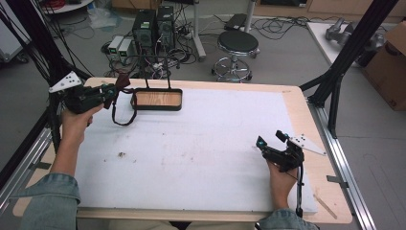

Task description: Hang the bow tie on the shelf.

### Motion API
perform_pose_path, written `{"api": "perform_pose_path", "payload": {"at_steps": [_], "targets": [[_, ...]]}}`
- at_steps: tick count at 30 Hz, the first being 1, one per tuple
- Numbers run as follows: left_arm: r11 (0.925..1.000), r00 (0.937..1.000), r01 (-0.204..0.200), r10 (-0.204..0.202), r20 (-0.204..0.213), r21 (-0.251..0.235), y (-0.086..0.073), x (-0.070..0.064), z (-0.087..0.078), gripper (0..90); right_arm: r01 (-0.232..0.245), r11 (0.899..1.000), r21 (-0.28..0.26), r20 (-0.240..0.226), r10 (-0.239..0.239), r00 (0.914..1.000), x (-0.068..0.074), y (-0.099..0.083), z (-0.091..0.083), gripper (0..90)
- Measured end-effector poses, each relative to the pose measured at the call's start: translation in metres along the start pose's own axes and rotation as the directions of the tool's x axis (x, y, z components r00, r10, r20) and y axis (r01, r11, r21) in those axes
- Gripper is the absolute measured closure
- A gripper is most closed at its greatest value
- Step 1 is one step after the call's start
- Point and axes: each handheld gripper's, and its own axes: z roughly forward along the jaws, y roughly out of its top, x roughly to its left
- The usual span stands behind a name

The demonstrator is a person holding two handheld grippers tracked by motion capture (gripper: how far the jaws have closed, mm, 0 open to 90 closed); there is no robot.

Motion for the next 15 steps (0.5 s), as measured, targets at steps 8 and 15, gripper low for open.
{"api": "perform_pose_path", "payload": {"at_steps": [8, 15], "targets": [[0.9978, 0.9993, 0.019, -0.021, -0.031, -0.063, 0.019, 0.013, 0.013, 76.4, -0.003, 1.000, 0.001, -0.004, 0.003, 1.0000, 0.000, 0.000, 0.000, 12.8], [0.9919, 0.9950, 0.083, -0.088, -0.048, -0.097, 0.020, 0.030, 0.021, 76.4, -0.008, 1.000, 0.002, -0.009, 0.008, 0.9999, 0.000, 0.000, 0.000, 12.8]]}}
